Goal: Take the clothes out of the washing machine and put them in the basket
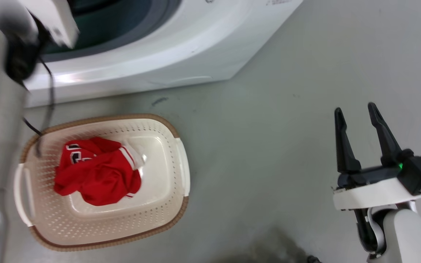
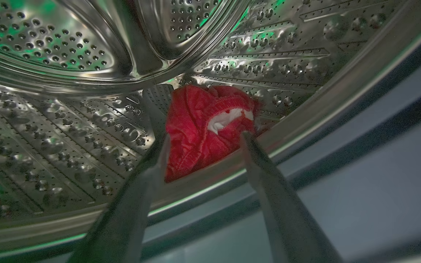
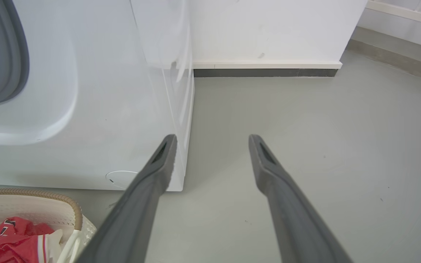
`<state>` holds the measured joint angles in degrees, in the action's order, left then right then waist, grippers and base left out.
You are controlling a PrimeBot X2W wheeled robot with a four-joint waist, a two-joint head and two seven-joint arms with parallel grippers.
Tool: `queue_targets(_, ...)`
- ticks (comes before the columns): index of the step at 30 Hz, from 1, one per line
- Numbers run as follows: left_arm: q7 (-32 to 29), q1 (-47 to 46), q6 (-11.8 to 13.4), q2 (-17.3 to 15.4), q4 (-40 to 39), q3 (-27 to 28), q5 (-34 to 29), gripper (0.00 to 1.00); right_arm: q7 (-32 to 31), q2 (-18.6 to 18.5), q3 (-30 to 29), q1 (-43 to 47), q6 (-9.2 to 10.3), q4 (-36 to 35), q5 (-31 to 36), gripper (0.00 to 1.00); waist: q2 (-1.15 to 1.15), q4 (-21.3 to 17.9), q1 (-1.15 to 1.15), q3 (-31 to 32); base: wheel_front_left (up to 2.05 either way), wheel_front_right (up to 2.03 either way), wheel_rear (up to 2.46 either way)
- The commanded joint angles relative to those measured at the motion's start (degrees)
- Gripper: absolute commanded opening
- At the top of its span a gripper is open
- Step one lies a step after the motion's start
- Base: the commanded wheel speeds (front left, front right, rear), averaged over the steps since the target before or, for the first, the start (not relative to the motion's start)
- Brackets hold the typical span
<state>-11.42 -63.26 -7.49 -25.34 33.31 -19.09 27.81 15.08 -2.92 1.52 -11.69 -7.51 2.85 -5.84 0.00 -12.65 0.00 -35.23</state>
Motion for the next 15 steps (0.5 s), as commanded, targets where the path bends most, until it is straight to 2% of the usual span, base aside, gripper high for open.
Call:
queue_targets(1,-1.92,-2.75,0.06,-1.18,0.93,-0.19,0.14,1.0,0.14,0.06,0.72,-1.33,0.04,-0.38,-0.85,1.0,0.0,-2.8,0.0,-3.69,0.0,0.0,0.0)
queue_targets(9,-17.82,-21.71,0.88,-3.7,10.3,-0.17,1.94,1.0,0.14,0.09,3.66,-3.19,0.04,-0.91,-4.46,1.0,0.0,-7.68,0.0,-9.68,0.0,0.0,0.0)
queue_targets(14,-25.82,-29.42,3.1,-4.71,16.38,-0.15,1.84,1.0,0.13,0.07,6.53,-3.51,0.05,-1.23,-6.57,1.0,0.0,-11.32,0.0,-12.07,0.0,0.0,0.0)
queue_targets(15,-30.44,-31.69,3.93,-4.36,19.21,-0.3,2.36,1.0,0.14,0.07,7.42,-3.47,0.04,-1.71,-7.73,1.0,0.0,-12.63,0.0,-13.43,0.0,0.0,0.0)
